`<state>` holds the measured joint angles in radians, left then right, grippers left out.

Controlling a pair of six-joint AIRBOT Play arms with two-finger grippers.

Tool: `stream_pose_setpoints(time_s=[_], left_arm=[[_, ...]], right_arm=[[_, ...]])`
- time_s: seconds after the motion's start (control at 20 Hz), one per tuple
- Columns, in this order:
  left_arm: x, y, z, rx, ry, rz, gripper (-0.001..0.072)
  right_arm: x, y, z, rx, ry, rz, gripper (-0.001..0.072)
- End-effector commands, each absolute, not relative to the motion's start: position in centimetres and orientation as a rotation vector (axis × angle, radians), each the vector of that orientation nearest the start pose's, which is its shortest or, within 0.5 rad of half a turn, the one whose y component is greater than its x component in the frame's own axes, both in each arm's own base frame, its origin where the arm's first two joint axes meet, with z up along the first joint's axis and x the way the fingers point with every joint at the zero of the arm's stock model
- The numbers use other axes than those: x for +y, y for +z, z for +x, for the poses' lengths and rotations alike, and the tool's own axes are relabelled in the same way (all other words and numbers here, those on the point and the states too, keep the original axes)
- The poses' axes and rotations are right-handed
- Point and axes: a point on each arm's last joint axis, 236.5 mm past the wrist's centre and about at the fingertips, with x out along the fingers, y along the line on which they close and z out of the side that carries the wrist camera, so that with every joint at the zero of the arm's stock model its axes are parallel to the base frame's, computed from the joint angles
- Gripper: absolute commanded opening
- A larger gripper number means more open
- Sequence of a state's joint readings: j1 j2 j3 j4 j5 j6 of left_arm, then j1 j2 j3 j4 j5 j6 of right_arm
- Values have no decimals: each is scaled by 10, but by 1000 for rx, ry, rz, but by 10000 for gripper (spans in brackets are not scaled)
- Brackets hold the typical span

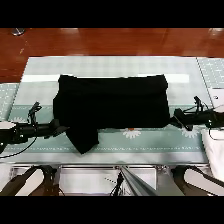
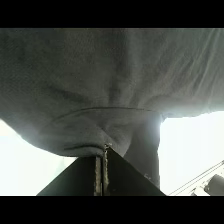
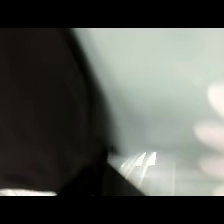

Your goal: Fold the shirts.

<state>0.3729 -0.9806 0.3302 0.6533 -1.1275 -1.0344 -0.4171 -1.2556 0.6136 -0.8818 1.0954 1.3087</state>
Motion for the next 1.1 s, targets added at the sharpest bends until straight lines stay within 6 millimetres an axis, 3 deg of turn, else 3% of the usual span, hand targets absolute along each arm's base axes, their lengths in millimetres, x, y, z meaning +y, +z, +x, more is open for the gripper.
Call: stream_pose_setpoints(time_s=[0.0, 0.15, 0.3, 0.45, 0.65, 0.85, 1.05], left_arm=[[-92, -68, 233, 1288, -371, -835, 20], [-79, -35, 261, 1213, -399, -800, 20], [-50, -3, 312, 1104, -316, -802, 19], [-46, 11, 360, 1089, -327, -784, 19], [-63, 4, 430, 1140, -372, -790, 19], [-60, 1, 501, 1124, -359, -830, 19], [-61, -21, 535, 1141, -374, -835, 19]], right_arm=[[39, -84, 292, 1434, 195, 782, 26], [27, -54, 314, 1399, 236, 688, 25], [8, -16, 363, 1262, 208, 648, 25], [9, 2, 403, 1224, 250, 639, 25], [16, -1, 454, 1195, 262, 662, 25], [10, -15, 494, 1194, 253, 697, 25], [13, -31, 525, 1166, 285, 767, 25]])
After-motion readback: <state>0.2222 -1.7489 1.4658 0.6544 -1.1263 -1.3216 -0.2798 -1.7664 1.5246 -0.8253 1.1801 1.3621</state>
